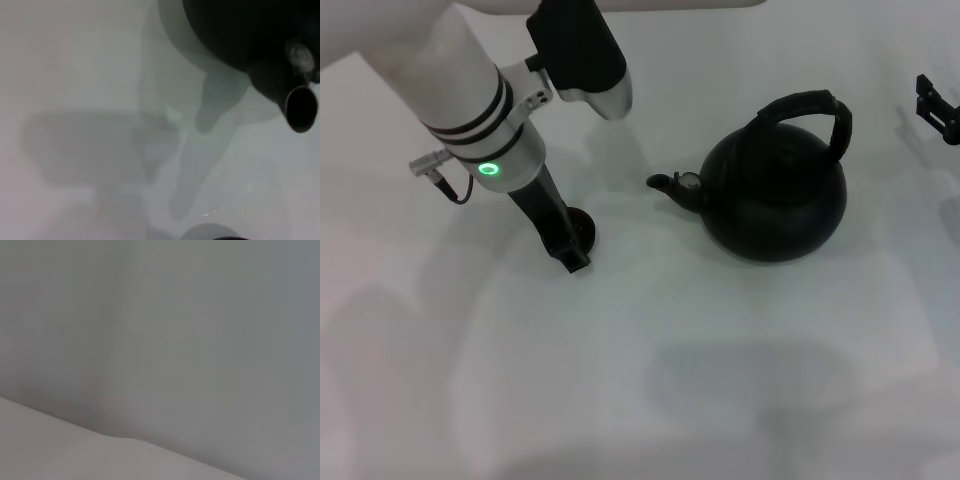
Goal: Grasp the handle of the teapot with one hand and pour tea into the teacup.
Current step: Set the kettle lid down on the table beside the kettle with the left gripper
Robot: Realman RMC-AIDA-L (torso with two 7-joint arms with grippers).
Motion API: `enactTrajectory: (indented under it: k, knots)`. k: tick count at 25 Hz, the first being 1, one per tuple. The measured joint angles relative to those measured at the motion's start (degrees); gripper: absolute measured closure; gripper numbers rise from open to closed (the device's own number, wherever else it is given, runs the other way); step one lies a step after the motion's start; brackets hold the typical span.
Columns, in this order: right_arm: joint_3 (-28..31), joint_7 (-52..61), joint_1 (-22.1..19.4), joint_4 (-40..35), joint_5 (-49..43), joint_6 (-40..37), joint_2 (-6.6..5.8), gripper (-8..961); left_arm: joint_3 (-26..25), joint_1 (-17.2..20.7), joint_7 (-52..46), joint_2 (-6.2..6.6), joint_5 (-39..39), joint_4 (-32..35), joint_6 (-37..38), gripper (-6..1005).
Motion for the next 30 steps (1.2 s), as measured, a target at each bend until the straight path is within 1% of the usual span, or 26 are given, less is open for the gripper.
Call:
enactTrajectory:
  k: [4,30]
  knots:
    - [0.0,0.0,0.0,0.0,0.0,0.0,0.0,111,0.9,0.0,-0.2,-0.08,0.0,-0.4,-0.8,294]
    - [0.0,0.0,0.0,0.0,0.1,0.0,0.0,111,0.9,0.0,-1.6,-0.1,0.2,-0.1,-0.4,291]
